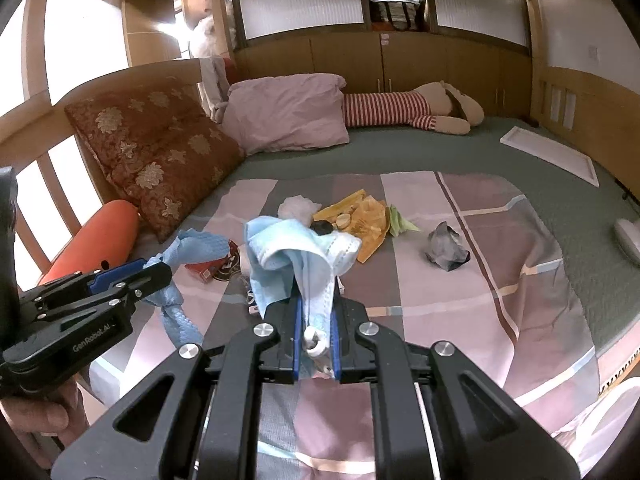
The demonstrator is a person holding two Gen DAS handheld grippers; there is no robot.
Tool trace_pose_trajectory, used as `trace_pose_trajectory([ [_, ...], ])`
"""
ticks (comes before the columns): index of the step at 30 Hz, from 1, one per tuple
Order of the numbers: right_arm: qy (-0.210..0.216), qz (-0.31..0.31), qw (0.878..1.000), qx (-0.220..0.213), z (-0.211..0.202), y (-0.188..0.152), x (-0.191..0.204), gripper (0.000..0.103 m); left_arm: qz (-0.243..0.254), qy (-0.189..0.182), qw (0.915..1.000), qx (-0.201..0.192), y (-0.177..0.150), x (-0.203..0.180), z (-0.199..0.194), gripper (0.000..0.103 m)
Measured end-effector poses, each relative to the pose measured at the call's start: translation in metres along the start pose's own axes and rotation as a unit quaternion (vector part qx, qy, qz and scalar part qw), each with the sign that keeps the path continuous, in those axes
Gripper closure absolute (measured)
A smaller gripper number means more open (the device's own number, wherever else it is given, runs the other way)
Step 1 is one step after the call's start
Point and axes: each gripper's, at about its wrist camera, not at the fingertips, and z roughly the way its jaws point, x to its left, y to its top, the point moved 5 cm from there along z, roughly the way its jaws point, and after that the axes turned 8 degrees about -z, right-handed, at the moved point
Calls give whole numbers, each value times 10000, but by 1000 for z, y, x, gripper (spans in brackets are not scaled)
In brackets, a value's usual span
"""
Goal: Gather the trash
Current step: 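Carry both blue masks to the white bin and release them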
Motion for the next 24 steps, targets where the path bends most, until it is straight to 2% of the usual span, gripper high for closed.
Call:
trace_pose_trajectory([
  [19, -5, -31, 10000, 56, 2, -6, 5, 91, 1, 2, 10000, 15, 1, 0, 2, 72],
  [24, -39, 136, 9999, -11, -3, -4, -5, 91, 21, -48, 10000, 34, 0, -1, 3, 72],
])
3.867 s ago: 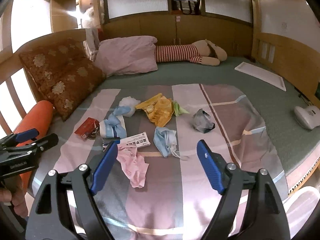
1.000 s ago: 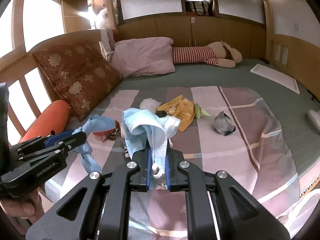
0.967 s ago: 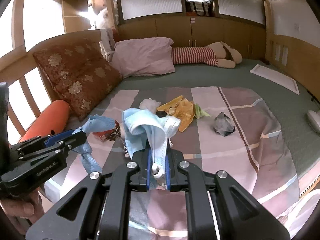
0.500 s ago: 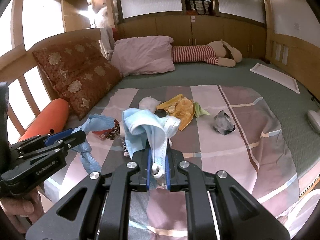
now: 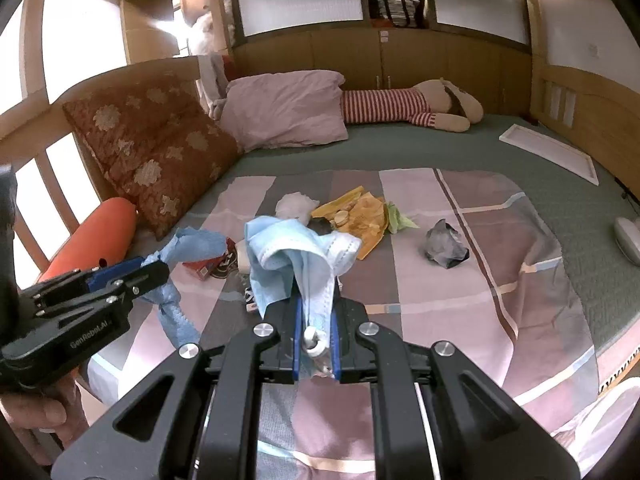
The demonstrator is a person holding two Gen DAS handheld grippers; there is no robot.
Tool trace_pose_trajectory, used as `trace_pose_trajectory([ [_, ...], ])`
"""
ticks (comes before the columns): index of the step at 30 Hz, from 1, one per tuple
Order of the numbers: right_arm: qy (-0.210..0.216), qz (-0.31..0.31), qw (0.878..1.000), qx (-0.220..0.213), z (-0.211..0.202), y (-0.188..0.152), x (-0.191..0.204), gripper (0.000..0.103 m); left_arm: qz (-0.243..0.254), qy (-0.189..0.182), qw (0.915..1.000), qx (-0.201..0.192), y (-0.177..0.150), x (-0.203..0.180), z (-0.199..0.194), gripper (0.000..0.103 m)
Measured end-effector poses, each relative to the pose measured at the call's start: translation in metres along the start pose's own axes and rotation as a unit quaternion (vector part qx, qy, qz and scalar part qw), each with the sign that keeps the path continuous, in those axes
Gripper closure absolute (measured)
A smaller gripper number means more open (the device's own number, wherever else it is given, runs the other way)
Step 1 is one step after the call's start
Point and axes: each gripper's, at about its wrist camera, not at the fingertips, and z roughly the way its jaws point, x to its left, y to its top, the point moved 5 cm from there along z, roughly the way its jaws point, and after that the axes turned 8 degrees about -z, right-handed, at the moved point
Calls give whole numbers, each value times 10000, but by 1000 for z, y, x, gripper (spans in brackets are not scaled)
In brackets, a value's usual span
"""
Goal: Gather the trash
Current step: 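Carry both blue masks to the white bin and release them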
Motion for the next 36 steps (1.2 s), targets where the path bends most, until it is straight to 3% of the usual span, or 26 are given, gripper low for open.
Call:
trace_pose_trajectory([
  [5, -160, 728, 9963, -433, -54, -10, -54, 91, 106, -89, 9999, -31, -1, -3, -2, 72],
  [8, -807, 864, 9913, -580, -106, -41, -100, 91, 160, -171, 9997, 11, -3, -4, -3, 72],
  [13, -1893, 966, 9771, -120, -162, -107, -172, 91, 264, -418, 9988, 17, -6, -14, -8, 72],
  [17, -2355, 1351, 9611, 503, -174, -179, -212, 87, 469, -827, 9954, 141, -16, -41, -8, 72],
  [18, -2402, 1408, 9587, 581, -174, -189, -216, 75, 525, -966, 9937, 201, -21, -52, -8, 72],
  [19, -2488, 1522, 9538, 723, -175, -205, -223, 53, 563, -1071, 9923, 256, -24, -61, -8, 72],
  [21, -2592, 1865, 9441, 820, -184, -222, -233, 36, 697, -1342, 9878, 373, -32, -88, -11, 72],
  [23, -2586, 2135, 9406, 535, -203, -219, -238, 35, 892, -1616, 9817, 460, -40, -120, -20, 72],
  [26, -2727, 2279, 9344, -234, -247, -188, -245, 29, 1155, -2166, 9673, 639, -56, -180, -33, 72],
  [28, -2756, 2228, 9328, -661, -272, -165, -243, 23, 1309, -2541, 9550, 794, -68, -226, -41, 72],
  [29, -2766, 2185, 9321, -835, -282, -155, -241, 22, 1438, -2823, 9440, 917, -79, -260, -49, 72],
  [32, -2766, 1961, 9321, -1276, -309, -126, -229, 21, 1714, -3252, 9225, 1180, -106, -322, -61, 68],
  [33, -2770, 1893, 9319, -1376, -315, -117, -225, 20, 1795, -3356, 9159, 1275, -116, -340, -64, 64],
  [34, -2747, 1841, 9318, -1495, -322, -113, -225, 19, 1874, -3414, 9109, 1361, -126, -357, -65, 40],
  [35, -2712, 1802, 9323, -1571, -325, -107, -221, 18, 1911, -3336, 9136, 1325, -132, -365, -64, 20],
  [36, -2675, 1779, 9334, -1598, -323, -104, -218, 17, 1919, -3234, 9182, 1240, -133, -367, -63, 18],
])
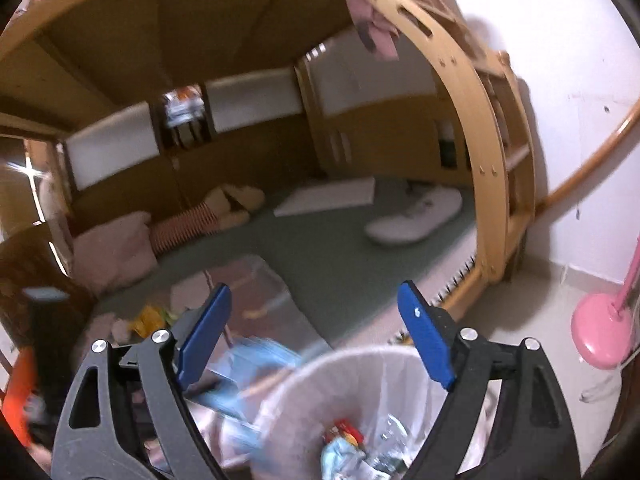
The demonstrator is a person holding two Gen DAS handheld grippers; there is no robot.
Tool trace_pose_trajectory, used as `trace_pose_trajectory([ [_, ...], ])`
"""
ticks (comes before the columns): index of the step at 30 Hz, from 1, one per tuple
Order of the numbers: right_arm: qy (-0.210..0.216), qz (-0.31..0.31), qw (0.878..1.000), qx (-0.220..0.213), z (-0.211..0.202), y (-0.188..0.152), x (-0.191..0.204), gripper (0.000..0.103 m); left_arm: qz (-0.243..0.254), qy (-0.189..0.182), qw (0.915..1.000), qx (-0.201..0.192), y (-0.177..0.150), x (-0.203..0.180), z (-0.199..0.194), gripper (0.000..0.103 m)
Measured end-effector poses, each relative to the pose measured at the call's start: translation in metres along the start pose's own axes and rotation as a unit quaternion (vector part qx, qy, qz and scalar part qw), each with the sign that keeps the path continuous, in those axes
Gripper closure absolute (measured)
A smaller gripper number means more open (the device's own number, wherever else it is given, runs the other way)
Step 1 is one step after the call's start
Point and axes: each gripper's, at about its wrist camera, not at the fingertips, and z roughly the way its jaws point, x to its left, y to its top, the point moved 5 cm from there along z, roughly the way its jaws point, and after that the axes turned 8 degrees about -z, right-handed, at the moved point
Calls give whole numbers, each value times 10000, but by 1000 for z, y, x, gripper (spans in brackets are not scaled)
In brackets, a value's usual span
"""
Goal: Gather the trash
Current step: 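Carry both blue masks to the white bin and release them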
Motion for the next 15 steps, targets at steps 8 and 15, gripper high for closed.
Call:
trace_pose_trajectory([
  [8, 741, -468, 9952, 436, 43, -11, 79, 17, -490, 1043, 9919, -542, 10, 106, -65, 14],
  [15, 1777, -1170, 9732, 873, 97, -28, 215, 17, -1148, 2696, 9474, -1290, 14, 265, -178, 10],
])
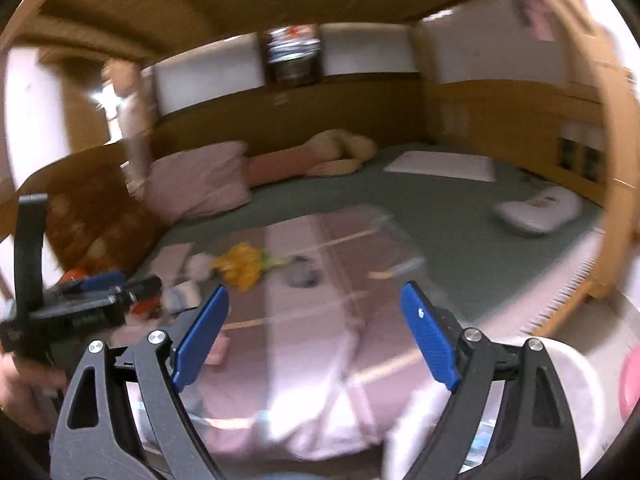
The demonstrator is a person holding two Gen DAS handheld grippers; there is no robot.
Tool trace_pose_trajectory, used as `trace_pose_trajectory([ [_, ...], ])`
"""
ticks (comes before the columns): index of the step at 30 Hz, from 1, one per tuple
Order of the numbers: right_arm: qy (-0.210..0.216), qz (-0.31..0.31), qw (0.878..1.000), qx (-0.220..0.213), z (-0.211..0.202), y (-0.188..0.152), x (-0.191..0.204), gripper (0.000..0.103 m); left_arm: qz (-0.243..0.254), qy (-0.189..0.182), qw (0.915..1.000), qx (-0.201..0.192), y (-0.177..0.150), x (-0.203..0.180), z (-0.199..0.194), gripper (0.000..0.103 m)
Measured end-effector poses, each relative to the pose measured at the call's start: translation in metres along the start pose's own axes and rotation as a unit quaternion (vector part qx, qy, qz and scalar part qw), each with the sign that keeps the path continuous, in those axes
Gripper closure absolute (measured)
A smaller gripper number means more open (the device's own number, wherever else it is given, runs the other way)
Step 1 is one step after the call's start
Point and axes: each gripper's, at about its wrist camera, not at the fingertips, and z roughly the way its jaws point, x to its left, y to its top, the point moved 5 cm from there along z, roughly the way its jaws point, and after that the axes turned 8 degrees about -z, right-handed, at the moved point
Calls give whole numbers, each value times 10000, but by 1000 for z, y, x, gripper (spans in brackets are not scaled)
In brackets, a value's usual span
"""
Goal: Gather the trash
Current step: 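Carry both blue masks to the white bin and release them, then return both tools over the bed toward the chip bag and green paper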
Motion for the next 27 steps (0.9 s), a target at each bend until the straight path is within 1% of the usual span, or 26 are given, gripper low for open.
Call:
trace_pose_trajectory([
  [3, 464, -258, 9985, 158, 46, 17, 51, 17, -243, 595, 9978, -176, 8, 63, 0, 9],
  [4, 532, -326, 9978, 221, 56, 20, 62, 17, -339, 704, 9968, -165, 7, 79, 1, 9],
  [6, 626, -487, 9964, 313, 81, 28, 88, 17, -499, 896, 9947, 5, 1, 114, 10, 9],
  [7, 619, -524, 9963, 276, 85, 26, 97, 17, -529, 1056, 9929, 124, -1, 127, 14, 9],
  [8, 596, -568, 9964, 216, 89, 23, 104, 17, -561, 1341, 9890, 270, -3, 140, 19, 9],
  [9, 567, -677, 9960, 151, 96, 15, 110, 17, -581, 1376, 9884, 262, -3, 145, 16, 9],
  [10, 539, -769, 9953, 232, 101, 7, 114, 17, -609, 1337, 9889, 199, -1, 149, 14, 9],
  [12, 498, -799, 9935, 638, 107, -5, 112, 17, -684, 1335, 9886, 140, -2, 152, 6, 9],
  [14, 617, -551, 9952, 519, 107, -1, 109, 17, -688, 1266, 9895, 148, -4, 146, 3, 9],
  [15, 643, -526, 9955, 452, 105, 0, 108, 17, -652, 1234, 9901, 174, -6, 141, 5, 9],
  [16, 580, -612, 9955, 437, 104, 0, 107, 17, -616, 1215, 9905, 197, -7, 136, 6, 9],
  [17, 513, -690, 9952, 478, 105, -2, 106, 17, -568, 1202, 9909, 231, -8, 132, 9, 9],
  [19, 538, -671, 9947, 559, 108, -5, 106, 17, -544, 1192, 9910, 269, -10, 126, 13, 9],
  [27, 560, -637, 9948, 555, 112, -4, 105, 17, -534, 1096, 9918, 387, -17, 112, 25, 9],
])
